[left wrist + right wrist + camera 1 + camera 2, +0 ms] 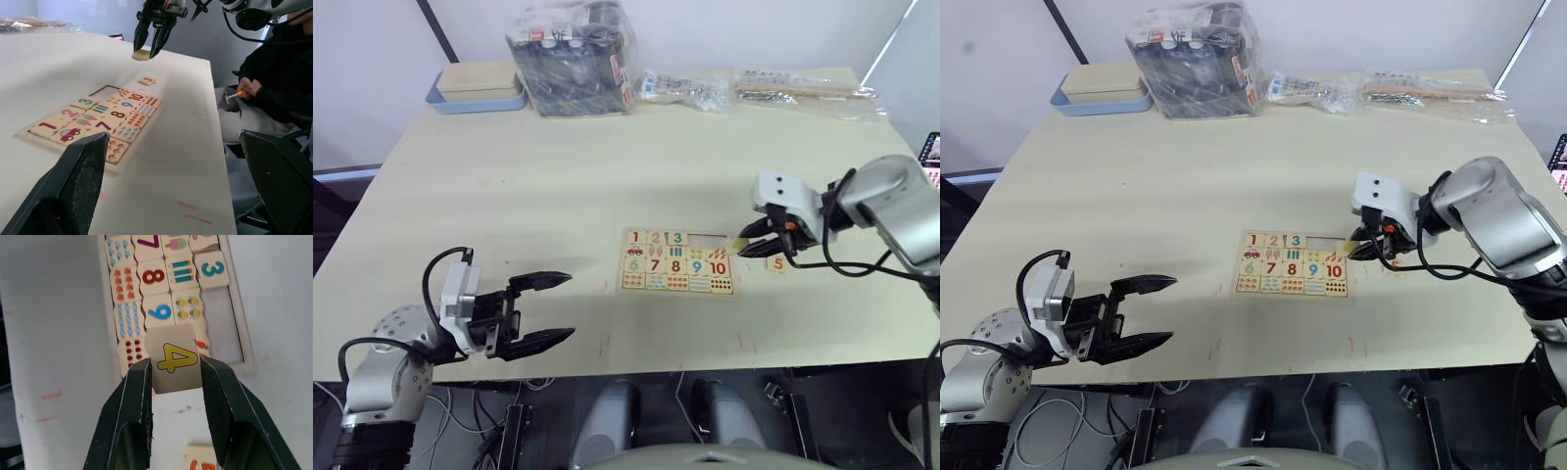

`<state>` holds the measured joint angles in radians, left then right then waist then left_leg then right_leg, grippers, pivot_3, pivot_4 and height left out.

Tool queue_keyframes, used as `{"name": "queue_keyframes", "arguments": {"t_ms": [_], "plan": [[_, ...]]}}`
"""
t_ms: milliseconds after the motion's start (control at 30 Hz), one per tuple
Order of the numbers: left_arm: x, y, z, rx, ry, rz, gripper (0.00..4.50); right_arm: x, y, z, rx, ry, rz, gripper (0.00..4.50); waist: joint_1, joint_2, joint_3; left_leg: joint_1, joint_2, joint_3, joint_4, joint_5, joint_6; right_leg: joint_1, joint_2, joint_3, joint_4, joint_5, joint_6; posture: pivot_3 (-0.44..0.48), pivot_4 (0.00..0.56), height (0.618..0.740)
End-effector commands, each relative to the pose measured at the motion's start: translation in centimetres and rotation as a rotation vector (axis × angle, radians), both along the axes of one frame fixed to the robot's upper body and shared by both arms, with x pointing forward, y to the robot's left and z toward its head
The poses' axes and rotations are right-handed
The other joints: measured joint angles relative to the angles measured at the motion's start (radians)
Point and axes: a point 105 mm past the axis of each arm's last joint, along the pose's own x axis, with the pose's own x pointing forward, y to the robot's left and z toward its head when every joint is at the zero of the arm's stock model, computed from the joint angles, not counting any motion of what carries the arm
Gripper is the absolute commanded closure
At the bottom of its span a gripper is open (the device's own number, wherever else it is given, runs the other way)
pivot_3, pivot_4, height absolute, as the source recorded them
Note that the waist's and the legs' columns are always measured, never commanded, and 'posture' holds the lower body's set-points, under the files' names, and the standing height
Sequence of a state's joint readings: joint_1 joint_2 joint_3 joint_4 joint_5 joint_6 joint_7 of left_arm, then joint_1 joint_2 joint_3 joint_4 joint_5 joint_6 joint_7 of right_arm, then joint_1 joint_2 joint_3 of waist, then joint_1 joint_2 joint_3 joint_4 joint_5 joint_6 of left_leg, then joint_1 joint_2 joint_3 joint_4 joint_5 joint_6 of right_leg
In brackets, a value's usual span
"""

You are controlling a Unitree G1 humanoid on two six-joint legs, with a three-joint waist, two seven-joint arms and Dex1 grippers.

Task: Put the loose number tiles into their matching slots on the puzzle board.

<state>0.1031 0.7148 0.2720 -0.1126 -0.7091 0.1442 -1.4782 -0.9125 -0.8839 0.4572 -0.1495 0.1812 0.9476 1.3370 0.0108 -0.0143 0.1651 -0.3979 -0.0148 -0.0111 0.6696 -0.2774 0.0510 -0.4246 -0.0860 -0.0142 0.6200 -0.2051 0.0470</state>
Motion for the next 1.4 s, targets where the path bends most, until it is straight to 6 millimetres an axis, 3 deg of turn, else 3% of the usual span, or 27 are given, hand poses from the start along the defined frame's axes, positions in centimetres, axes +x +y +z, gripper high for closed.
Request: {"name": "queue_keyframes", "arguments": {"t_ms": [33, 233, 533, 1000, 1400], "plan": [[-0.3, -0.1, 0.8, 0.005, -0.05, 0.002, 0.0, 1.6, 0.7, 0.3, -0.032, -0.011, -0.041, 3.59, -0.002, 0.0, 0.0, 0.0, 0.0, 0.001, 0.0, 0.0, 0.0, 0.0, -0.001, 0.0, 0.0, 0.0, 0.0, 0.0, 0.15, 0.74], [-0.4, 0.1, 1.0, 0.004, -0.055, 0.019, 0.0, 3.8, 2.0, -0.2, -0.097, -0.031, -0.041, 3.59, -0.002, 0.0, 0.0, -0.001, -0.001, 0.001, 0.0, 0.001, -0.002, -0.002, 0.0, -0.003, 0.001, 0.0, 0.0, 0.0, 0.15, 0.74], [-0.5, 0.5, 0.6, -0.007, -0.053, 0.056, 0.0, 5.6, 3.6, -1.4, -0.153, -0.055, 0.005, 3.59, -0.02, 0.0, 0.0, -0.001, -0.001, 0.001, 0.0, 0.002, -0.004, -0.002, 0.006, -0.004, 0.002, 0.002, 0.004, 0.0, 0.15, 0.74], [-0.7, 1.1, 0.2, -0.012, -0.052, 0.069, 0.0, 6.7, 4.9, -2.8, -0.172, -0.054, 0.016, 3.59, -0.026, 0.0, 0.0, 0.0, -0.001, 0.001, 0.0, 0.003, -0.005, -0.002, 0.007, -0.004, 0.005, 0.003, 0.004, 0.0, 0.15, 0.74], [-0.8, 1.7, -0.5, -0.012, -0.047, 0.071, 0.0, 6.4, 5.9, -3.2, -0.151, -0.044, 0.031, 3.59, -0.028, 0.001, 0.0, 0.0, -0.001, 0.001, 0.0, 0.003, -0.005, -0.002, 0.007, -0.004, 0.005, 0.003, 0.003, 0.0, 0.15, 0.74]]}}
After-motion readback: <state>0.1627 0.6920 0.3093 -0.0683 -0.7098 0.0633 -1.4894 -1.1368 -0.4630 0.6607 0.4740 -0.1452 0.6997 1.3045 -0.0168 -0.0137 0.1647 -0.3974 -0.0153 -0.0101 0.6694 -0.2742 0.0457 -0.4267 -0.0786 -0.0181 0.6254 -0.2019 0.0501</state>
